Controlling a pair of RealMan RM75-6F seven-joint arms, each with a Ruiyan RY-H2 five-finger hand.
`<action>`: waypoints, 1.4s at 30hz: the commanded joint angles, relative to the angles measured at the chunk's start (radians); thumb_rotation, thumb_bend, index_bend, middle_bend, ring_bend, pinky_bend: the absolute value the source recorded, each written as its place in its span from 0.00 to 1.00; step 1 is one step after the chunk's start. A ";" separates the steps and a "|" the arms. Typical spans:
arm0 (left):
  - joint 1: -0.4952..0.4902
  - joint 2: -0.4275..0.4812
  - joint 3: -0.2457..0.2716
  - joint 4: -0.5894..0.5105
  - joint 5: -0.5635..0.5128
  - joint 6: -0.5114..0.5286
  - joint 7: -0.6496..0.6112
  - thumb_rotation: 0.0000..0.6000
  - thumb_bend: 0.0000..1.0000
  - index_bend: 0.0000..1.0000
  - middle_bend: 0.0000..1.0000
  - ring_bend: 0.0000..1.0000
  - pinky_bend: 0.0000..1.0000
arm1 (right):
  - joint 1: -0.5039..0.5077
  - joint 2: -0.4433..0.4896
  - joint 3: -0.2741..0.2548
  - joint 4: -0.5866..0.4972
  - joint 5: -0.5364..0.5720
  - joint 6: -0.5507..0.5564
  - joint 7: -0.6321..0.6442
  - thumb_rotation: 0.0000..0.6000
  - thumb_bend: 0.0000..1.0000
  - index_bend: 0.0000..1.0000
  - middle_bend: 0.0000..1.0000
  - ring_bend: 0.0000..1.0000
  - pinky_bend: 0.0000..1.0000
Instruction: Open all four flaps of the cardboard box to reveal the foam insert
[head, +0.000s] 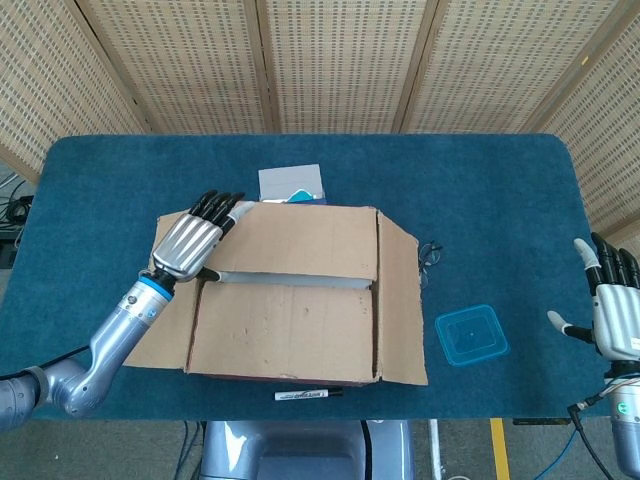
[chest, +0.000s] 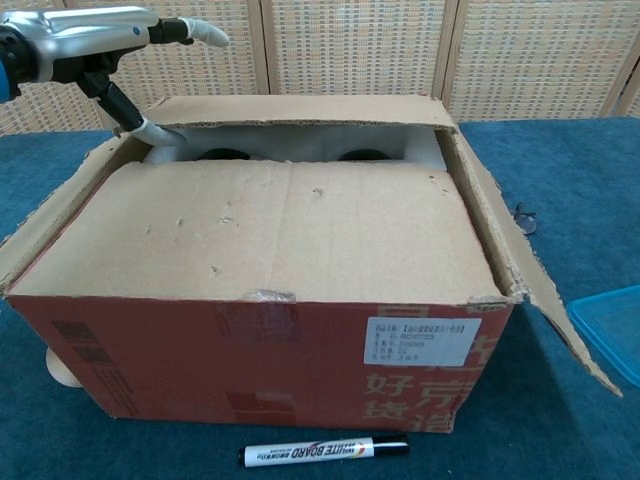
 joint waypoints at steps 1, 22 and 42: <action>0.011 0.004 -0.015 0.003 0.030 0.028 -0.036 0.88 0.25 0.00 0.00 0.00 0.00 | 0.000 -0.002 0.000 0.000 0.001 -0.001 0.000 1.00 0.18 0.00 0.00 0.00 0.00; -0.073 -0.039 -0.164 0.260 0.022 0.070 -0.057 0.88 0.25 0.00 0.00 0.00 0.00 | 0.007 -0.004 0.000 -0.010 -0.003 -0.014 -0.009 1.00 0.18 0.00 0.00 0.00 0.00; -0.227 -0.217 -0.174 0.591 -0.125 -0.102 0.069 0.88 0.21 0.00 0.00 0.00 0.00 | -0.005 0.008 -0.005 -0.020 0.002 -0.009 -0.011 1.00 0.18 0.00 0.00 0.00 0.00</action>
